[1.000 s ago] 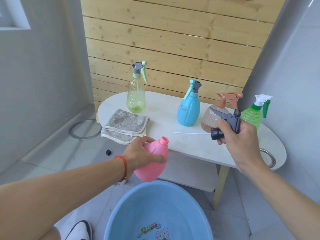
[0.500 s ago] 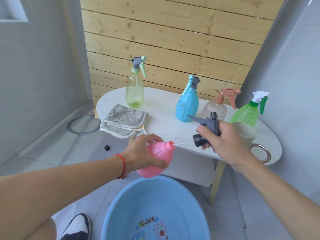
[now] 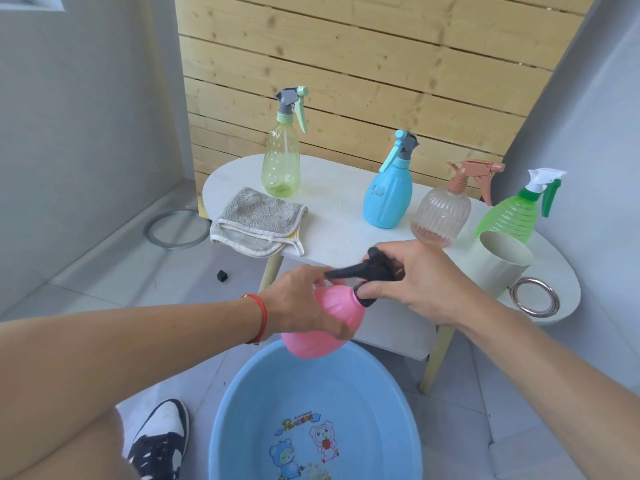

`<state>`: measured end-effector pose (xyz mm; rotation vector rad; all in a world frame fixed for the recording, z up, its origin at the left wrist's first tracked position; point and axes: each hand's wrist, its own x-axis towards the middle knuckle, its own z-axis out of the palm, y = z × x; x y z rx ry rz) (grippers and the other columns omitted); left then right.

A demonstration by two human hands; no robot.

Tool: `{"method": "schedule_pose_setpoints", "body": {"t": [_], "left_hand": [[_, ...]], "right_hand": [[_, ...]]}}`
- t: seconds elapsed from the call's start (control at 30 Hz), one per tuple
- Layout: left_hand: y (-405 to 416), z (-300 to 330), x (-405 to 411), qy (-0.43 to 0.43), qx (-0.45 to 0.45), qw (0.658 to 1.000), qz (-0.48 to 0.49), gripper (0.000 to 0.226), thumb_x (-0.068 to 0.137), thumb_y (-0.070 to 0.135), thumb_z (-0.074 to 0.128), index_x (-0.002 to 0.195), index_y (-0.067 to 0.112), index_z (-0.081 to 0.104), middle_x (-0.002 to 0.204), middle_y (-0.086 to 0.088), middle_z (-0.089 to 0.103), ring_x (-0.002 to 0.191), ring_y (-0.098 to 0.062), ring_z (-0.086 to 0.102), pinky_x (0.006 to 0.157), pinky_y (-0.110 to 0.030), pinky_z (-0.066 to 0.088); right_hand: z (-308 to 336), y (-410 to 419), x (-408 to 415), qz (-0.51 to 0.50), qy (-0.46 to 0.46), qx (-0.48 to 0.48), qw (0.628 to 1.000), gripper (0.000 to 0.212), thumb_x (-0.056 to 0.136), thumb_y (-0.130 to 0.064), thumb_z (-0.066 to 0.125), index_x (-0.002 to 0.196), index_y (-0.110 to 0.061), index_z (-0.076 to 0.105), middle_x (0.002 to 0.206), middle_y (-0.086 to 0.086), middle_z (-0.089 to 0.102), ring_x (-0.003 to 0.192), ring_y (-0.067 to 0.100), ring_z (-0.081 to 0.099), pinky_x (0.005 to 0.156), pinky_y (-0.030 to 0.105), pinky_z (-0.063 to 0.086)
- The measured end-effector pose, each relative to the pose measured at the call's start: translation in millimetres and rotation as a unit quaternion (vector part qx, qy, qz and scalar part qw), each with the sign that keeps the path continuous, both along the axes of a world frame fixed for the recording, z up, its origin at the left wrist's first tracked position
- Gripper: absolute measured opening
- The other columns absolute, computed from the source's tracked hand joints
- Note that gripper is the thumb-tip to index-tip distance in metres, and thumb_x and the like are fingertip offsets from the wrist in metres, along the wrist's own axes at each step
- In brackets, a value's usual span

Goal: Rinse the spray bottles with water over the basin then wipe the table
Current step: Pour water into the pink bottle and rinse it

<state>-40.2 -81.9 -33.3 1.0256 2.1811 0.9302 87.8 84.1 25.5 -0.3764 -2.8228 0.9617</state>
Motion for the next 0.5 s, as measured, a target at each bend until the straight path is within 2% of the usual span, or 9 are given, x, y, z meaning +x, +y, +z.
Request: {"method": "schedule_pose_setpoints", "body": {"t": [0.03, 0.1, 0.13, 0.23, 0.3, 0.33, 0.4, 0.5], "left_hand": [[-0.3, 0.7, 0.5, 0.01, -0.004, 1.0, 0.001, 0.065, 0.063, 0.037, 0.094, 0.119, 0.042, 0.062, 0.11, 0.019, 0.053, 0.099, -0.006, 0.059, 0.067, -0.024, 0.053], [-0.8, 1.3, 0.6, 0.021, -0.004, 1.0, 0.004, 0.064, 0.064, 0.036, 0.094, 0.12, 0.04, 0.062, 0.107, 0.021, 0.049, 0.1, -0.007, 0.055, 0.067, -0.021, 0.05], [-0.9, 2.6, 0.4, 0.02, -0.003, 1.0, 0.007, 0.064, 0.065, 0.037, 0.094, 0.12, 0.041, 0.062, 0.107, 0.021, 0.048, 0.1, -0.007, 0.055, 0.069, -0.022, 0.049], [-1.2, 3.4, -1.8, 0.028, -0.002, 1.0, -0.002, 0.066, 0.064, 0.037, 0.095, 0.122, 0.04, 0.062, 0.109, 0.02, 0.048, 0.102, -0.007, 0.054, 0.076, -0.023, 0.05], [-1.6, 3.5, -1.7, 0.033, -0.001, 0.999, -0.004, 0.067, 0.063, 0.038, 0.095, 0.121, 0.041, 0.063, 0.113, 0.017, 0.051, 0.104, -0.009, 0.055, 0.08, -0.026, 0.053], [-2.3, 3.3, -2.4, 0.029, 0.0, 1.0, 0.0, 0.066, 0.062, 0.039, 0.095, 0.12, 0.042, 0.063, 0.114, 0.017, 0.051, 0.104, -0.009, 0.056, 0.08, -0.027, 0.053], [-3.2, 1.3, -5.1, 0.009, 0.002, 1.0, 0.013, 0.064, 0.062, 0.041, 0.095, 0.117, 0.045, 0.063, 0.112, 0.02, 0.051, 0.105, -0.011, 0.056, 0.074, -0.026, 0.051], [-5.0, 0.2, -10.4, 0.016, 0.002, 0.999, 0.028, 0.067, 0.056, 0.044, 0.096, 0.114, 0.047, 0.063, 0.113, 0.019, 0.052, 0.115, -0.018, 0.052, 0.079, -0.03, 0.05]], "right_hand": [[0.0, -2.0, -0.7, -0.022, -0.011, 0.01, 1.0, 0.038, 0.073, -0.041, 0.088, 0.1, -0.033, 0.064, 0.082, -0.004, 0.074, 0.073, 0.019, 0.069, 0.076, 0.042, 0.06], [-0.9, -10.4, -1.5, -0.043, -0.031, -0.031, 0.998, 0.054, 0.08, -0.032, 0.085, 0.119, -0.037, 0.048, 0.085, 0.001, 0.075, 0.062, 0.02, 0.072, 0.069, 0.037, 0.063], [-1.3, -16.0, -1.9, -0.039, -0.039, -0.06, 0.997, 0.054, 0.087, -0.028, 0.08, 0.124, -0.037, 0.041, 0.086, 0.005, 0.076, 0.06, 0.022, 0.074, 0.069, 0.037, 0.064], [8.0, -23.7, -3.0, -0.064, -0.08, -0.132, 0.986, 0.027, 0.103, -0.031, 0.05, 0.125, -0.034, 0.035, 0.089, 0.018, 0.076, 0.065, 0.034, 0.077, 0.084, 0.047, 0.062], [20.9, -20.0, -0.2, -0.11, -0.117, -0.194, 0.968, 0.024, 0.104, -0.03, 0.041, 0.128, -0.025, 0.041, 0.104, 0.022, 0.071, 0.07, 0.042, 0.076, 0.086, 0.052, 0.062], [27.0, -16.4, 0.9, -0.122, -0.137, -0.21, 0.961, 0.028, 0.104, -0.03, 0.039, 0.127, -0.016, 0.046, 0.108, 0.021, 0.07, 0.071, 0.044, 0.076, 0.082, 0.05, 0.063], [36.2, -11.8, 6.0, -0.11, -0.191, -0.207, 0.953, 0.033, 0.104, -0.029, 0.039, 0.122, -0.004, 0.053, 0.103, 0.017, 0.077, 0.069, 0.044, 0.075, 0.066, 0.042, 0.063], [40.9, -10.6, 13.4, -0.08, -0.277, -0.131, 0.948, 0.033, 0.108, -0.033, 0.042, 0.115, -0.005, 0.058, 0.077, 0.013, 0.078, 0.045, 0.027, 0.062, 0.042, 0.025, 0.044]]}}
